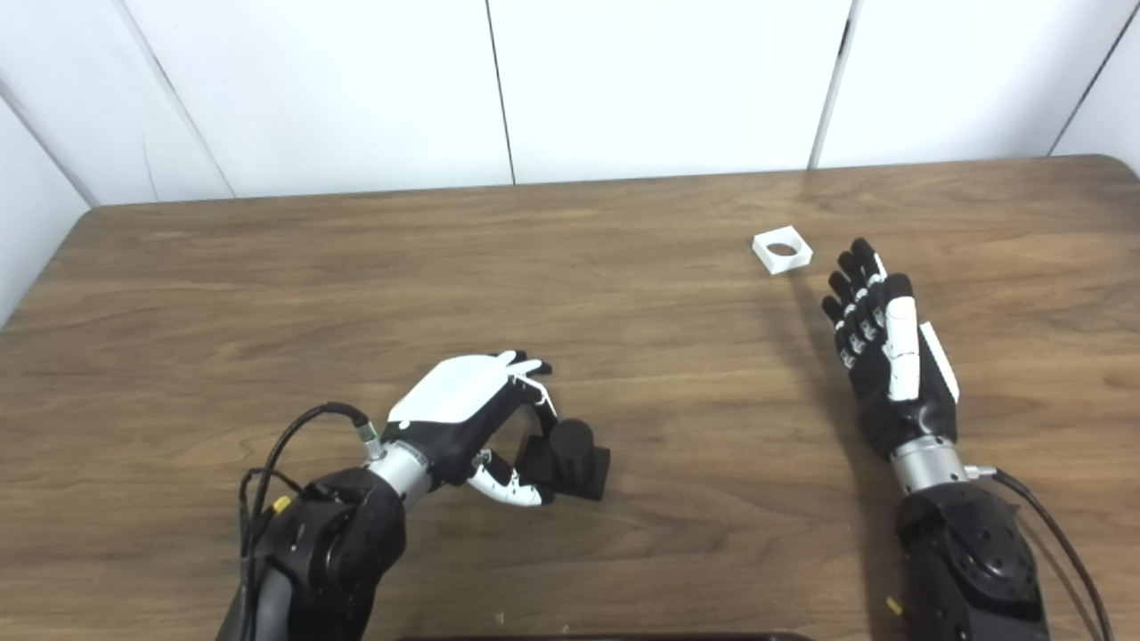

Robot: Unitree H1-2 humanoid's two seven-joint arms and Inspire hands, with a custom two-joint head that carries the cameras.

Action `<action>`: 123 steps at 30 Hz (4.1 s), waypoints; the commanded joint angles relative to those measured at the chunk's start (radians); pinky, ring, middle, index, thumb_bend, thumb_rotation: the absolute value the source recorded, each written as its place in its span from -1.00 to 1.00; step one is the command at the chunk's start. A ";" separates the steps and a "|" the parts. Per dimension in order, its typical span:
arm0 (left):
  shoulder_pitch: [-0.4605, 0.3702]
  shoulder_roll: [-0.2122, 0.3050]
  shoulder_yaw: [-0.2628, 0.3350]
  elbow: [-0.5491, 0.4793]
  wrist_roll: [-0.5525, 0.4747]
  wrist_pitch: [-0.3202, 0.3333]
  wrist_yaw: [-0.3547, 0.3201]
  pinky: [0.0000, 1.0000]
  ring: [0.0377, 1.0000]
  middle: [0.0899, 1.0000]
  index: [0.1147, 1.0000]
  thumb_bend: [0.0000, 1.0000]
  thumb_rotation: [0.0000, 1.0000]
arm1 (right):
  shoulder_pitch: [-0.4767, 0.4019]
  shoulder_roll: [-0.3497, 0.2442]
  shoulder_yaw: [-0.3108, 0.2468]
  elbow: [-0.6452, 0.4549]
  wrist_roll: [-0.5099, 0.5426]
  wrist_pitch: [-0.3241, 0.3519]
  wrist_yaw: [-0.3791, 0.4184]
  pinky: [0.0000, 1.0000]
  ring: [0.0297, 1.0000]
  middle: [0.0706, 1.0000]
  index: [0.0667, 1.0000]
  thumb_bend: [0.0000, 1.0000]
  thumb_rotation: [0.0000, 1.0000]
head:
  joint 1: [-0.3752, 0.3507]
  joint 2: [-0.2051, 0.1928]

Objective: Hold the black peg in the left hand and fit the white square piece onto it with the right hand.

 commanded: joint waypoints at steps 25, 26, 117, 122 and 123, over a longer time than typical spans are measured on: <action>0.037 -0.097 0.009 -0.025 0.154 0.031 0.079 1.00 1.00 0.81 -0.17 0.05 -0.88 | 0.016 -0.028 -0.010 0.024 0.052 -0.007 0.037 1.00 1.00 1.00 1.00 0.18 0.98 | 0.022 0.012; 0.044 -0.102 0.013 -0.023 0.158 0.032 0.089 1.00 1.00 0.81 -0.17 0.05 -0.88 | 0.016 -0.029 -0.010 0.024 0.056 -0.003 0.037 1.00 1.00 1.00 1.00 0.18 0.97 | 0.023 0.012; 0.093 -0.170 0.068 0.045 0.218 0.116 0.191 1.00 1.00 0.84 -0.18 0.05 -0.87 | -0.627 -0.482 0.417 0.150 -0.867 0.014 0.175 1.00 1.00 1.00 0.51 0.70 -0.53 | 0.007 -0.019; 0.091 -0.163 0.063 0.048 0.244 0.110 0.155 1.00 1.00 0.86 -0.18 0.05 -0.87 | -0.669 -0.480 0.440 0.176 -0.903 0.002 0.198 1.00 1.00 1.00 0.50 0.71 -0.50 | 0.006 -0.018; 0.091 -0.162 0.062 0.047 0.248 0.107 0.151 1.00 1.00 0.85 -0.17 0.05 -0.87 | -0.677 -0.478 0.444 0.182 -0.909 0.000 0.201 1.00 1.00 1.00 0.50 0.72 -0.50 | 0.006 -0.018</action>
